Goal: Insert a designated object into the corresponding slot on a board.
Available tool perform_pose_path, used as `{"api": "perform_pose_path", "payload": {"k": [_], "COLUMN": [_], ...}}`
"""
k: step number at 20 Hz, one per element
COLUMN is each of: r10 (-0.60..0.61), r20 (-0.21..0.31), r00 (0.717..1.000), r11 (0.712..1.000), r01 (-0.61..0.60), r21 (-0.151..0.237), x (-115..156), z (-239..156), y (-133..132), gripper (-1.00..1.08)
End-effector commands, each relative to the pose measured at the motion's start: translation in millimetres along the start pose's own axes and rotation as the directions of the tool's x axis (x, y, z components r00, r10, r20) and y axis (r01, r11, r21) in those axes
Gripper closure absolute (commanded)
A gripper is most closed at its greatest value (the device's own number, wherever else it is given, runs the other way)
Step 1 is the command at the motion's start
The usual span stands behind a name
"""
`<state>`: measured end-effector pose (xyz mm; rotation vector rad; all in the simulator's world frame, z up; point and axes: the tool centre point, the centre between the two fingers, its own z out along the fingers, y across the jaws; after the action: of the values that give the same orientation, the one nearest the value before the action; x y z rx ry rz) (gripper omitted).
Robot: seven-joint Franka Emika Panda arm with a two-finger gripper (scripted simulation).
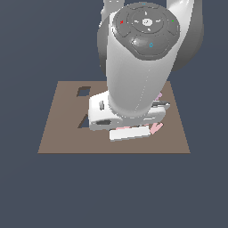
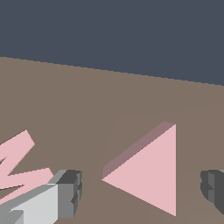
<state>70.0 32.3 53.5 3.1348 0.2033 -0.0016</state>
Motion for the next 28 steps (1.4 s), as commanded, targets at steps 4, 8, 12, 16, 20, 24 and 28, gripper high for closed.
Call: {"api": "perform_pose_path", "payload": {"k": [4,8,12,16,20,24,28], "r10": [-0.004,-0.003,-0.004,-0.004,-0.004,-0.004,-0.004], "r20": [-0.001,0.000,-0.001,-0.001,-0.001,-0.001,-0.001], "r00": [1.000,1.000,1.000,1.000,1.000,1.000,1.000], "r11": [1.000,1.000,1.000,1.000,1.000,1.000,1.000], "r01": [0.004,0.003,0.004,0.004,0.004,0.004,0.004], "r21": [0.000,0.000,0.000,0.000,0.000,0.000,0.000], "x": [4.2,3.4,3.9,4.0,4.0,4.0,4.1], "z": [3.5,7.2,20.0,23.7,23.7,23.7,22.9], "y": [-0.4,-0.5,-0.5,-0.5,-0.5,-0.5,-0.4], "gripper": [-0.92,-0.92,-0.92,1.08,1.08,1.08,1.08]}}
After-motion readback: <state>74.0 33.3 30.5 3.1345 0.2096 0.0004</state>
